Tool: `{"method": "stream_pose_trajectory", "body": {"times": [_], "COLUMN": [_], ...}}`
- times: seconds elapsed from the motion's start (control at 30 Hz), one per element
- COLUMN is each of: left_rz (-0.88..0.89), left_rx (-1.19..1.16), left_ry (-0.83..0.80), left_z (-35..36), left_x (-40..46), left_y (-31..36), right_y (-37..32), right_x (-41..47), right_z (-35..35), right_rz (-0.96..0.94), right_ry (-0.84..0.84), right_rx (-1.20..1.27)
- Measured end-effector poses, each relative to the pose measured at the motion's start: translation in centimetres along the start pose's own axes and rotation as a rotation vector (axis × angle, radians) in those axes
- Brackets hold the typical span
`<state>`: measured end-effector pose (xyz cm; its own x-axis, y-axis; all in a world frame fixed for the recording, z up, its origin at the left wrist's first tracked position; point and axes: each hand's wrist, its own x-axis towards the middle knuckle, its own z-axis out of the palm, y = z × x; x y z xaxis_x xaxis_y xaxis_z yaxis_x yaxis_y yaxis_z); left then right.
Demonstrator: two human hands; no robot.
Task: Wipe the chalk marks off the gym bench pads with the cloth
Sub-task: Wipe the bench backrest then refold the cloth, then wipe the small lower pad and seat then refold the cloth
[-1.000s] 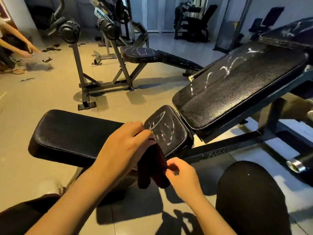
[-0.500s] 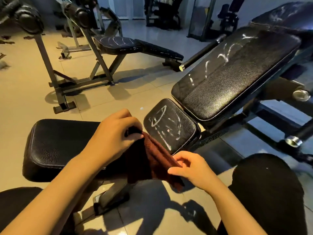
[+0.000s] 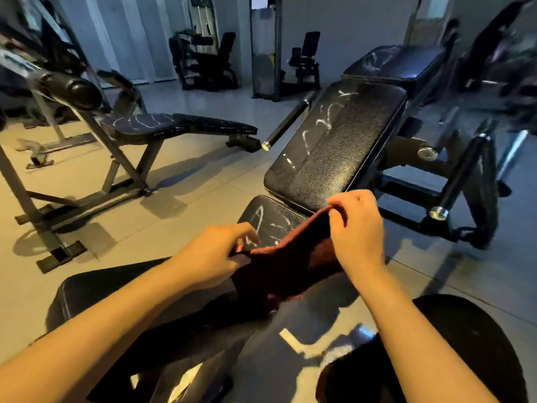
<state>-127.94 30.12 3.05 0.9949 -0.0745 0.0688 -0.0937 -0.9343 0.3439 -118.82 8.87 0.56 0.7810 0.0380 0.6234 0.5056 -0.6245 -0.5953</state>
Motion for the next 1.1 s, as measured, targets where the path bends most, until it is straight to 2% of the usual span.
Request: {"method": "stream_pose_trajectory", "body": {"times": [0.03,0.1,0.2,0.23,0.3,0.37,0.53,0.67,0.77,0.93,1.1], "left_rz": [-0.009,-0.026,0.031,0.074,0.148,0.141,0.121,0.062,0.137,0.103,0.137], "left_rx": [-0.01,-0.024,0.074,0.139,0.211,0.253,0.364,0.515,0.612,0.351,0.336], "left_ry": [-0.034,-0.138,-0.349,-0.411,-0.507,-0.599,-0.69,-0.716,-0.811,-0.902,-0.92], "left_z": [0.2,0.9,1.6,1.4,0.7,0.3,0.8,1.3,3.4,1.4,1.6], "left_x": [0.7,1.7,2.1,2.0,1.7,1.4,1.3,1.5,0.9,1.2,1.4], "left_y": [-0.6,-2.0,-5.4,-6.3,-7.4,-7.4,-5.8,-6.6,-6.3,-10.1,-11.5], "right_y": [-0.4,-0.1,3.1,3.7,4.3,4.1,3.3,3.0,3.7,4.9,4.0], "right_x": [0.3,-0.4,-3.7,-5.0,-7.1,-7.8,-4.2,-3.3,-6.3,-9.0,-5.5], "right_z": [1.6,5.4,11.3,12.1,13.0,13.4,15.9,16.9,15.8,13.1,14.6], "right_rz": [-0.011,-0.041,-0.079,-0.061,-0.064,-0.071,-0.073,-0.095,-0.191,-0.332,-0.168], "right_ry": [-0.023,-0.185,-0.424,-0.456,-0.405,-0.389,-0.316,-0.363,-0.423,-0.471,-0.305], "right_rx": [-0.02,-0.136,-0.52,-0.587,-0.649,-0.71,-0.815,-0.919,-0.926,-0.915,-0.86]}}
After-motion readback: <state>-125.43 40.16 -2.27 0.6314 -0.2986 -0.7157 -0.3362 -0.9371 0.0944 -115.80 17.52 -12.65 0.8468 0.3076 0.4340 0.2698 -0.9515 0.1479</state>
